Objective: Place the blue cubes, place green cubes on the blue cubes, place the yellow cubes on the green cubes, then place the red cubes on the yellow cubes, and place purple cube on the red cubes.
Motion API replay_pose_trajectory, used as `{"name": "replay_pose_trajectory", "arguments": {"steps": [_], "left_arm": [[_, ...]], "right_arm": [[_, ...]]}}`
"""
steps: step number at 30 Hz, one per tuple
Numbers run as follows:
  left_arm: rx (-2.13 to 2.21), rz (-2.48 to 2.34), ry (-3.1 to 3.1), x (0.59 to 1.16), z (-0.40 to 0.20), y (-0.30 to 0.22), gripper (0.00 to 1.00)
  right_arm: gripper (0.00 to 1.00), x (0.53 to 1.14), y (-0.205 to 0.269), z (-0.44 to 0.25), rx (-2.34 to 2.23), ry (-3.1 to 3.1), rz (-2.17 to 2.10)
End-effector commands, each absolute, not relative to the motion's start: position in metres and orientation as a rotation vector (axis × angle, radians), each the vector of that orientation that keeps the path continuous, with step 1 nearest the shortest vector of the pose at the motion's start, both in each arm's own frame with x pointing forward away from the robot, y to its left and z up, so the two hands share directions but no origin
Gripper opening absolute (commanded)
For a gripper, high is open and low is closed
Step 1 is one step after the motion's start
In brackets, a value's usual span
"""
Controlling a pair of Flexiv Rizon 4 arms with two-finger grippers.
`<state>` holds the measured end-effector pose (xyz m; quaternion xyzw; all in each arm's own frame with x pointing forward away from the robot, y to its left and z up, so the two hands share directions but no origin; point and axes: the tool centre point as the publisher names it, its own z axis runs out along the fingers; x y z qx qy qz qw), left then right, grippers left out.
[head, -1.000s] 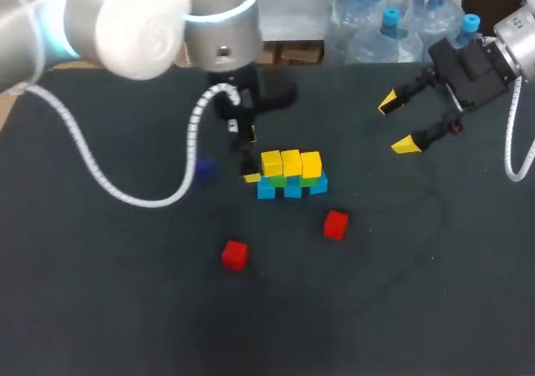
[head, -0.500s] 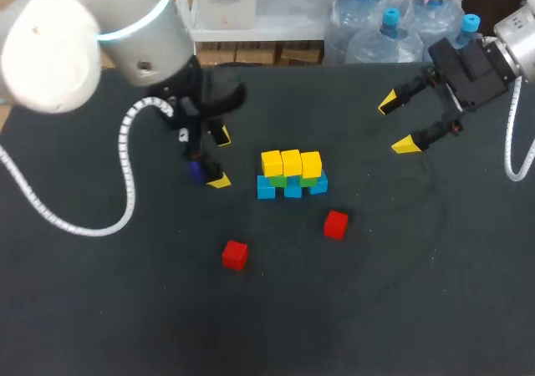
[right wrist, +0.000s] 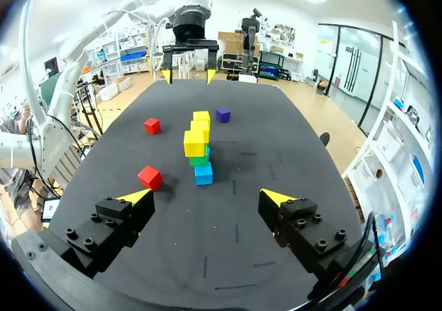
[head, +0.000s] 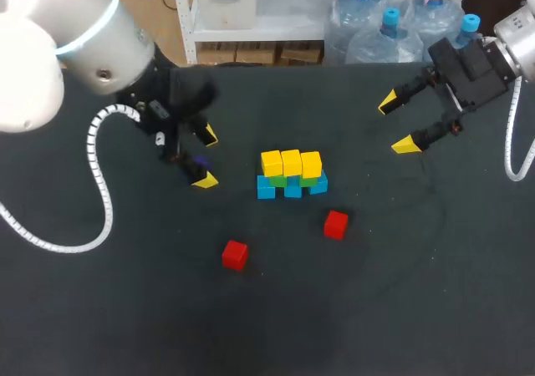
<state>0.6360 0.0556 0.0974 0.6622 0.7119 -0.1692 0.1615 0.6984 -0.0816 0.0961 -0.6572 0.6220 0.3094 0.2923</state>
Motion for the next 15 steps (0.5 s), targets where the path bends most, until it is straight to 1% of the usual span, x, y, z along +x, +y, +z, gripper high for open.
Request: {"name": "replay_pose_trajectory", "arguments": {"steps": [1, 10, 15], "left_arm": [[1.869, -0.511, 2.007, 0.635, 0.096, 0.058, 1.0], [1.819, -0.52, 2.019, 0.638, 0.093, 0.062, 1.0], [1.721, -0.459, 2.034, 0.64, 0.112, 0.075, 1.0]], "right_arm": [[1.0, 0.698, -0.081, 0.096, -1.751, 1.656, 0.824], [1.0, 0.698, -0.081, 0.096, -1.751, 1.656, 0.824], [1.0, 0.698, -0.081, 0.096, -1.751, 1.656, 0.824]]}}
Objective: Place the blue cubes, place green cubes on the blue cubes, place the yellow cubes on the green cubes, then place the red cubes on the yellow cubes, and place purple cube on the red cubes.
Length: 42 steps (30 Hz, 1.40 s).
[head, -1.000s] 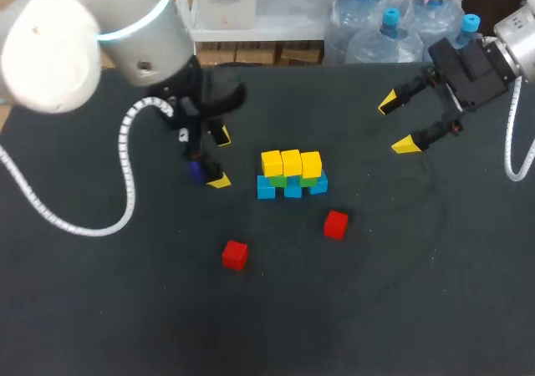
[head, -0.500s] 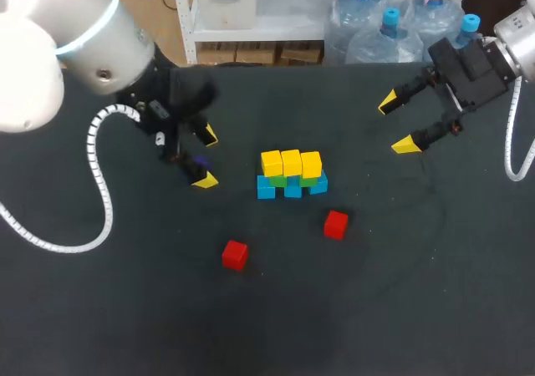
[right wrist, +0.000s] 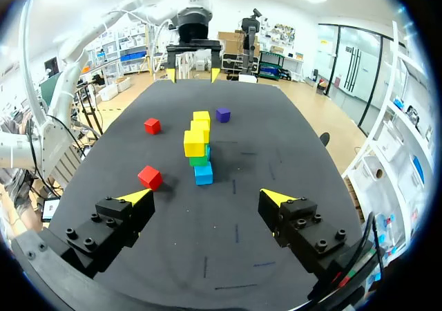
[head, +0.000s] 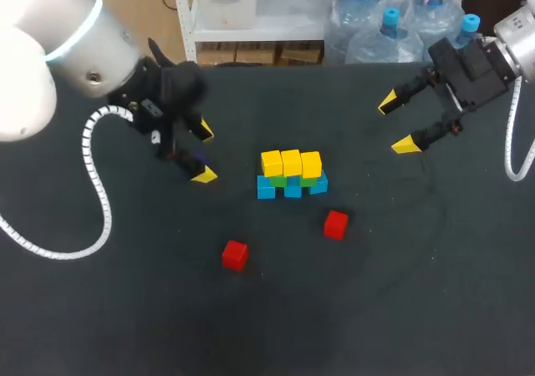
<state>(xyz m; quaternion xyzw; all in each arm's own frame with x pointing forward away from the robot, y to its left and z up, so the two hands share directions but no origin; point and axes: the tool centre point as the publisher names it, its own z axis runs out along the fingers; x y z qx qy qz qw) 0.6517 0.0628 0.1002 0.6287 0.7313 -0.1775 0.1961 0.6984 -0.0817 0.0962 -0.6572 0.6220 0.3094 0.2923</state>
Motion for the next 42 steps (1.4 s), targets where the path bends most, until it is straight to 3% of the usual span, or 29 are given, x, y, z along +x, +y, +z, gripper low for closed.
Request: {"name": "replay_pose_trajectory", "arguments": {"steps": [1, 14, 31, 42], "left_arm": [[1.718, -0.441, 2.036, 0.64, 0.117, 0.077, 1.0], [1.724, -0.394, 2.01, 0.643, 0.13, 0.084, 1.0], [1.724, -0.394, 2.01, 0.643, 0.13, 0.084, 1.0], [1.724, -0.394, 2.01, 0.643, 0.13, 0.084, 1.0]], "right_arm": [[1.0, 0.698, -0.081, 0.096, -1.751, 1.656, 0.824], [1.0, 0.698, -0.081, 0.096, -1.751, 1.656, 0.824], [1.0, 0.579, -0.034, 0.1, -1.843, 2.013, 0.564], [1.0, 0.573, -0.044, 0.075, -1.803, 2.169, 0.61]]}}
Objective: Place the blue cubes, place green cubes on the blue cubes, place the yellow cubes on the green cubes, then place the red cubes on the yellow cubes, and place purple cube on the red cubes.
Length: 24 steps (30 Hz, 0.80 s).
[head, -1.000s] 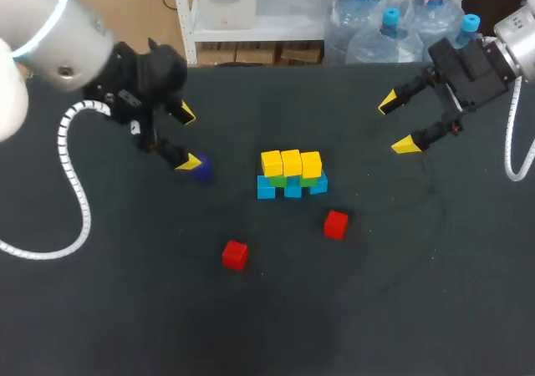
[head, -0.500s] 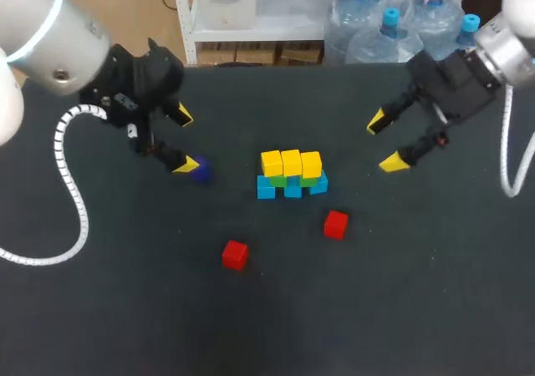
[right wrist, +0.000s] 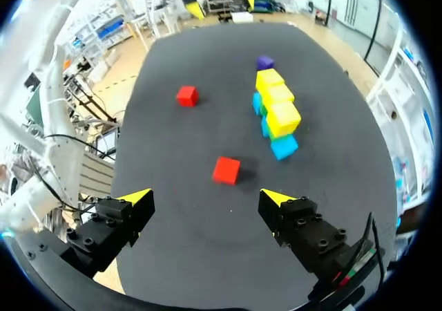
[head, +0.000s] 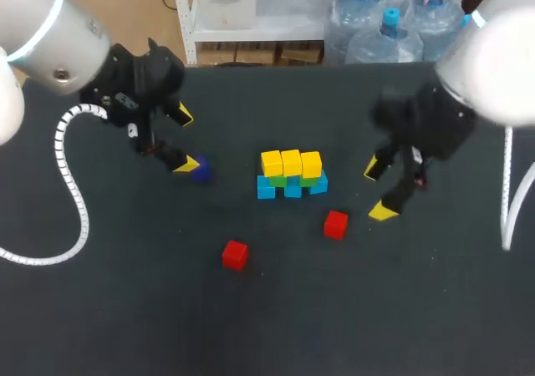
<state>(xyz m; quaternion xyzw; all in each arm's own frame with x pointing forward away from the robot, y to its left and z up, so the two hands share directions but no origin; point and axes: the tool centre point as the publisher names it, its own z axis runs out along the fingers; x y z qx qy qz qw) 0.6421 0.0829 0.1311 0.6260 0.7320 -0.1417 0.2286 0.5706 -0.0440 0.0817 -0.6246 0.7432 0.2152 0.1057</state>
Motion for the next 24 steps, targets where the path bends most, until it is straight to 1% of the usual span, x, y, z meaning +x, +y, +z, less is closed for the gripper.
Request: {"name": "replay_pose_trajectory", "arguments": {"steps": [1, 10, 12, 17, 24], "left_arm": [[1.724, -0.394, 2.01, 0.643, 0.13, 0.084, 1.0], [1.724, -0.394, 2.01, 0.643, 0.13, 0.084, 1.0], [1.724, -0.394, 2.01, 0.643, 0.13, 0.084, 1.0], [1.724, -0.394, 2.01, 0.643, 0.13, 0.084, 1.0], [1.724, -0.394, 2.01, 0.643, 0.13, 0.084, 1.0]], "right_arm": [[1.0, 0.576, -0.041, 0.077, -1.826, 2.14, 0.618], [1.0, 0.576, -0.041, 0.077, -1.826, 2.14, 0.618], [1.0, 0.583, -0.034, 0.074, -1.852, 2.139, 0.639], [1.0, 0.587, -0.019, 0.056, -1.932, 2.178, 0.602], [1.0, 0.588, -0.016, 0.031, -1.967, 2.287, 0.503]]}}
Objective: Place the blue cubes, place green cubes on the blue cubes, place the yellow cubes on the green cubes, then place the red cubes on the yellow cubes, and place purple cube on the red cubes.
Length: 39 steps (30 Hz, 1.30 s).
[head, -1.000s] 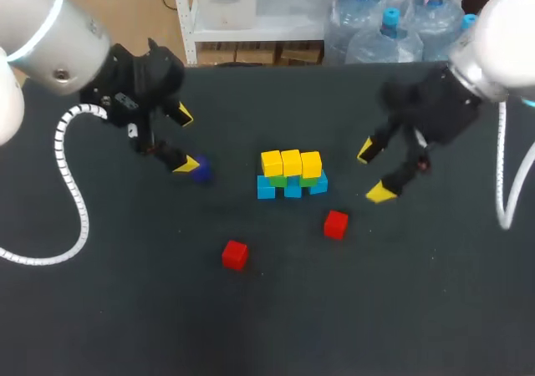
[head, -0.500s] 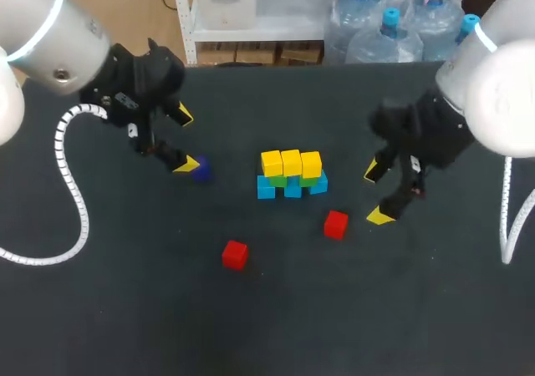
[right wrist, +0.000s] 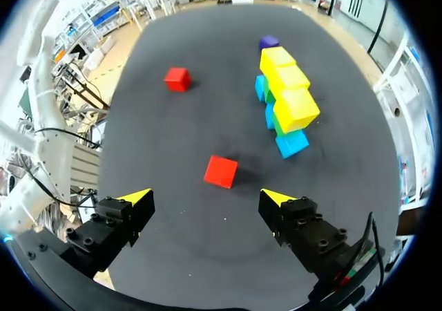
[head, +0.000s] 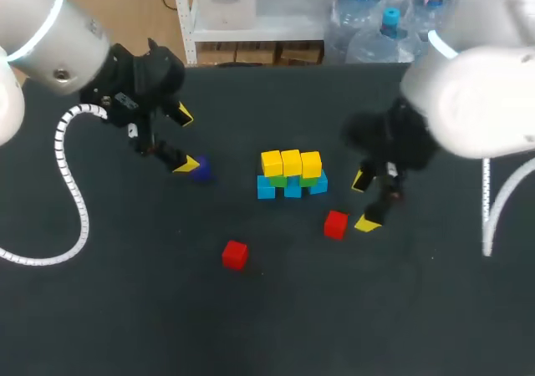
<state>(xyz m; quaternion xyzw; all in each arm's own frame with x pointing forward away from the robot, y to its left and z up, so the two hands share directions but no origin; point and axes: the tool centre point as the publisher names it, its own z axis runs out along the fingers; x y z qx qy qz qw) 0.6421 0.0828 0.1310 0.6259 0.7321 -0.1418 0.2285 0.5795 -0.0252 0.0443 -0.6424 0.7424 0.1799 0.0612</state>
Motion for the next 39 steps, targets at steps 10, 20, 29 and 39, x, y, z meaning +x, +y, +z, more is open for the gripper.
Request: {"name": "replay_pose_trajectory", "arguments": {"steps": [10, 20, 29, 39], "left_arm": [[1.724, -0.394, 2.01, 0.643, 0.13, 0.084, 1.0], [1.724, -0.394, 2.01, 0.643, 0.13, 0.084, 1.0], [1.724, -0.394, 2.01, 0.643, 0.13, 0.084, 1.0], [1.724, -0.394, 2.01, 0.643, 0.13, 0.084, 1.0]], "right_arm": [[1.0, 0.587, -0.014, 0.01, -2.05, 2.285, 0.509], [1.0, 0.585, -0.012, 0.021, -2.105, 2.272, 0.443], [1.0, 0.588, 0.0, 0.015, -2.148, 2.319, 0.36], [1.0, 0.591, -0.003, 0.01, -2.103, 2.383, 0.322]]}}
